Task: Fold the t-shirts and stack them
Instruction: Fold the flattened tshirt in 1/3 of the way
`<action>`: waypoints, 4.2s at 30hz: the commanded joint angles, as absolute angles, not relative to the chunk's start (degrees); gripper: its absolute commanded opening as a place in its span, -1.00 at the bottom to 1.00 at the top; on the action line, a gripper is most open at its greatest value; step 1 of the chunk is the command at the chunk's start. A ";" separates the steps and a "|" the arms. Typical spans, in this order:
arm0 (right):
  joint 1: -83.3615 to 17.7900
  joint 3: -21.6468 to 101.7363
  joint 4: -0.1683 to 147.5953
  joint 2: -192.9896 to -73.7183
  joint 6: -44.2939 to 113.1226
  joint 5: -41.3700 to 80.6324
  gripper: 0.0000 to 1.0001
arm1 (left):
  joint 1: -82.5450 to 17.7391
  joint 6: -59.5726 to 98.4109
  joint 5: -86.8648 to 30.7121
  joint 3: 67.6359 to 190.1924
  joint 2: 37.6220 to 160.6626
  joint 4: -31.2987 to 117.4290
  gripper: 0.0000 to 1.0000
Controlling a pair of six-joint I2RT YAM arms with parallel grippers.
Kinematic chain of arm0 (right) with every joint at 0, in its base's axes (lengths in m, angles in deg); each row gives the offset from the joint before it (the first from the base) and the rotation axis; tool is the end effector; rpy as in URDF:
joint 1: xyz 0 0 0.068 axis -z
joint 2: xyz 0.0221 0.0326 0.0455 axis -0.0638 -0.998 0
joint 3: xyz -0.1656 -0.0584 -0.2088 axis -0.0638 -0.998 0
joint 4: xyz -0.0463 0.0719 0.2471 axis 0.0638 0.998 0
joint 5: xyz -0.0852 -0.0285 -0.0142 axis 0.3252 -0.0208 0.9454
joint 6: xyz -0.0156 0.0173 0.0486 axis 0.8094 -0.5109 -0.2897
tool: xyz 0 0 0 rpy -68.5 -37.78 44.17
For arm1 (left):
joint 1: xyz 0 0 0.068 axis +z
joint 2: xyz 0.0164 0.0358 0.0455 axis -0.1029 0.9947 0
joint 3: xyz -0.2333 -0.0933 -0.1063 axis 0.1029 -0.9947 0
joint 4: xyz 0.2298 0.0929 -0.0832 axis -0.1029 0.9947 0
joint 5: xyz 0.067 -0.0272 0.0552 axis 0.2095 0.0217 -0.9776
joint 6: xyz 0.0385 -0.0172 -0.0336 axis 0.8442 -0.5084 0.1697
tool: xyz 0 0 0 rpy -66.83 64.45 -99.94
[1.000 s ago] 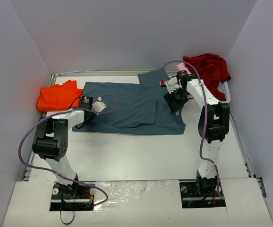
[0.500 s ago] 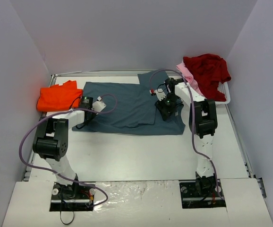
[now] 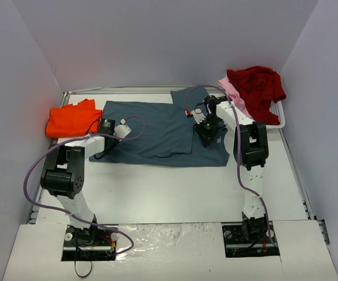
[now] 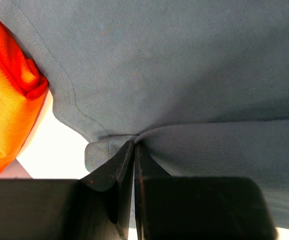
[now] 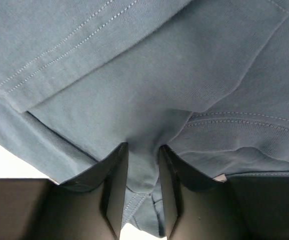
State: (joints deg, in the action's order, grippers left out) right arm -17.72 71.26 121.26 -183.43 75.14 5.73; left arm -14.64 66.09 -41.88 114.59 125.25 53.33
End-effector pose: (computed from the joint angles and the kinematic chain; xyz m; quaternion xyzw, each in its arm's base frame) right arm 0.4567 0.1278 0.1639 -0.4208 0.8754 0.1561 0.1794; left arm 0.3553 -0.0512 0.1603 0.3376 0.8816 0.1190 0.3076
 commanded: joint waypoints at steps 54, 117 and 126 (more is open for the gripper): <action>-11.13 75.59 123.57 -181.38 74.72 9.78 -1.00 | -16.45 66.42 -43.63 112.73 124.11 56.59 -0.95; -22.82 79.28 122.34 -182.78 76.56 3.19 0.00 | -18.30 56.75 -61.92 114.14 103.37 62.13 -0.25; -23.78 82.00 122.34 -186.92 77.26 3.98 -0.01 | -17.33 56.75 -62.35 113.61 103.71 62.04 -0.25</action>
